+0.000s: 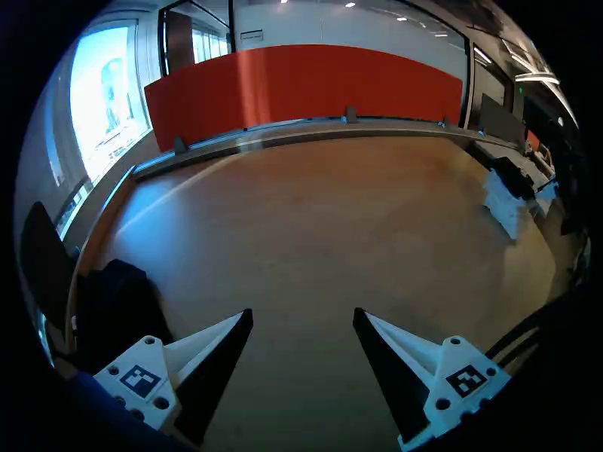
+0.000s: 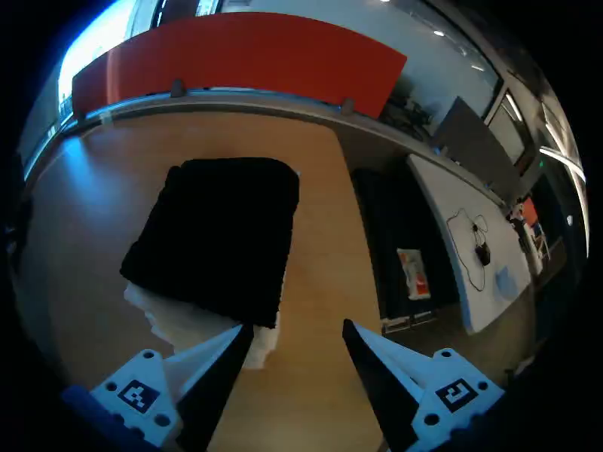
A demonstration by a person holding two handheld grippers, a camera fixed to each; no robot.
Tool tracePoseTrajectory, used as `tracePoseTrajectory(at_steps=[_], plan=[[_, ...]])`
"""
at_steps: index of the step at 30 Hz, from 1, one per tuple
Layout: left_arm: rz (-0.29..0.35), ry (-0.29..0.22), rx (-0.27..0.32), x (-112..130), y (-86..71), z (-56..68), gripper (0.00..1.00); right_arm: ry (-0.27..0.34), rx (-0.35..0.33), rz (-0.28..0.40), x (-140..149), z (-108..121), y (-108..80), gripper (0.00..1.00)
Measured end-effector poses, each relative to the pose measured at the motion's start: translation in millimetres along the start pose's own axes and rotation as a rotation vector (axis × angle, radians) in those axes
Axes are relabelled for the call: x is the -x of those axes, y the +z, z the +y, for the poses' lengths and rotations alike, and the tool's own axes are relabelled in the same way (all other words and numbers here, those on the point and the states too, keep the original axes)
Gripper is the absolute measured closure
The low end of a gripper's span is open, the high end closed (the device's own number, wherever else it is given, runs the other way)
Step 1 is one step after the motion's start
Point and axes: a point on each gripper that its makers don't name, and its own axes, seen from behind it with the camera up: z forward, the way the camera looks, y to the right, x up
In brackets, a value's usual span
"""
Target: Fold towel
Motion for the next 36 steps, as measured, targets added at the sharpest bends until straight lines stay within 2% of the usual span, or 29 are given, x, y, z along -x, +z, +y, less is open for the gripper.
tracePoseTrajectory(at_steps=[3,14,18,27,36], plan=[[0.001,-0.001,0.001,0,0.3,0.2,0.01,-0.003,-0.004,0.006,-2,-2,-3.0,0.00],[0.010,-0.005,0.004,-2,-2.3,-0.4,0.01,-0.002,-0.014,0.035,-11,-11,-13.4,0.00],[0.016,-0.008,0.002,-3,-4.2,-2.3,0.01,0.003,-0.024,0.066,-19,-17,-19.7,0.00],[0.031,-0.012,-0.001,-8,-7.8,-4.4,0.01,0.039,-0.050,0.186,-51,-34,-39.6,0.00],[0.048,-0.014,-0.005,-16,-11.6,-5.9,0.01,0.089,-0.056,0.379,-99,-51,-69.0,0.00]])
